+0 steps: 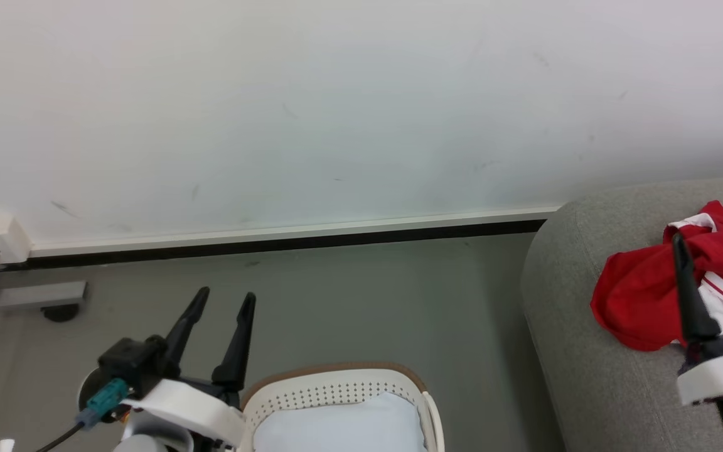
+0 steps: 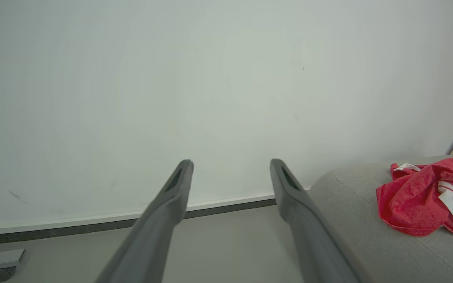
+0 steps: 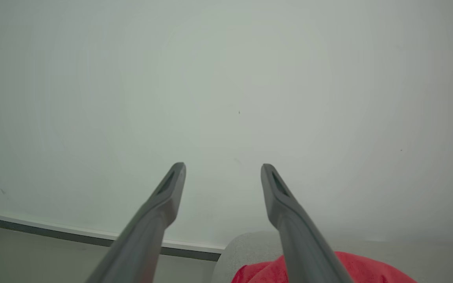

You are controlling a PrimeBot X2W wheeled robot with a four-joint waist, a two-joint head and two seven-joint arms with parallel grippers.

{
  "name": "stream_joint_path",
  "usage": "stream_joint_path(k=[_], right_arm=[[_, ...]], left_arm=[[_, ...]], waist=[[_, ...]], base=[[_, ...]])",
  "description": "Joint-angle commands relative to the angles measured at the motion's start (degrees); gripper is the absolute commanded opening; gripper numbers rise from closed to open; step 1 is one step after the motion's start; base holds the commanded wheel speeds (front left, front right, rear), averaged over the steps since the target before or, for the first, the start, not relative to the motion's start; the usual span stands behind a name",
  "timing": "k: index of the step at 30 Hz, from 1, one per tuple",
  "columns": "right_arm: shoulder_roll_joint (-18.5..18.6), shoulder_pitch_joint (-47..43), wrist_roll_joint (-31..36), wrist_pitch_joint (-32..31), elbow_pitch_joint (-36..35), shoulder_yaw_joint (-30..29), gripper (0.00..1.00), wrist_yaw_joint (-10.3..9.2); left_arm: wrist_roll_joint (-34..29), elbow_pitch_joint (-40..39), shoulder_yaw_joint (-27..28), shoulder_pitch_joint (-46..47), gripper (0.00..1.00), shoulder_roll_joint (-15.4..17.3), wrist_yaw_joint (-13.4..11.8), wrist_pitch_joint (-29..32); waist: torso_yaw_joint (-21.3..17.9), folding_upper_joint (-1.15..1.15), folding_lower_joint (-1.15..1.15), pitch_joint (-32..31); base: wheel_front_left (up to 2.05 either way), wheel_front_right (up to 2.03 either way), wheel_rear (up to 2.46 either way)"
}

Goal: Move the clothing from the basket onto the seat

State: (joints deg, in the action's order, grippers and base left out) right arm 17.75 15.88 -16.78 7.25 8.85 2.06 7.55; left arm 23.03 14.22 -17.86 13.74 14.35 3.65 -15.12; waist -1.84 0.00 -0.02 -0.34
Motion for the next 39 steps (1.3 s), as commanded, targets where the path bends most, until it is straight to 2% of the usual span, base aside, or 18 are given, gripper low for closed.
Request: stream_joint_path(k=[1, 2, 7, 13, 24, 39], right_arm=[[-2.0, -3.2, 1.3, 1.9, -0.9, 0.0, 1.00, -0.13], [-2.0, -3.2, 1.3, 1.9, -0.9, 0.0, 1.00, -0.13], [-6.6, -8.1, 3.2, 5.2, -1.9, 1.4, 1.00, -0.13], [-9.9, -11.2, 3.4, 7.5, -0.3, 4.0, 1.00, -0.14], [-13.0, -13.7, 4.3, 7.9, -0.7, 3.2, 1.00, -0.13], [-14.3, -14.2, 5.1, 8.0, -0.7, 3.3, 1.00, -0.14]], left_arm=[[-0.4, 0.0, 1.7, -1.5, 1.00, -0.4, -0.1, 0.0], [-0.4, 0.0, 1.7, -1.5, 1.00, -0.4, -0.1, 0.0], [-2.7, -0.8, 6.2, -3.6, 1.00, -1.0, 0.5, 0.0], [-6.0, -2.9, 12.6, -7.5, 1.00, -4.1, 1.0, 0.0], [-10.5, -1.1, 18.2, -11.2, 1.00, -8.1, 3.3, 0.0], [-12.0, 0.0, 21.0, -10.6, 1.00, -9.9, 3.9, 0.0]], waist=[[1.0, 0.00, 0.02, -0.7], [1.0, 0.00, 0.02, -0.7], [1.7, 0.00, 0.02, -0.6], [1.8, 0.00, 0.02, -0.3], [2.1, 0.00, 0.02, -0.1], [1.6, 0.00, 0.02, 0.1]], base=[[0.00, 0.00, 0.00], [0.00, 0.00, 0.00], [0.00, 0.00, 0.00], [0.00, 0.00, 0.00], [0.00, 0.00, 0.00], [0.00, 0.00, 0.00]])
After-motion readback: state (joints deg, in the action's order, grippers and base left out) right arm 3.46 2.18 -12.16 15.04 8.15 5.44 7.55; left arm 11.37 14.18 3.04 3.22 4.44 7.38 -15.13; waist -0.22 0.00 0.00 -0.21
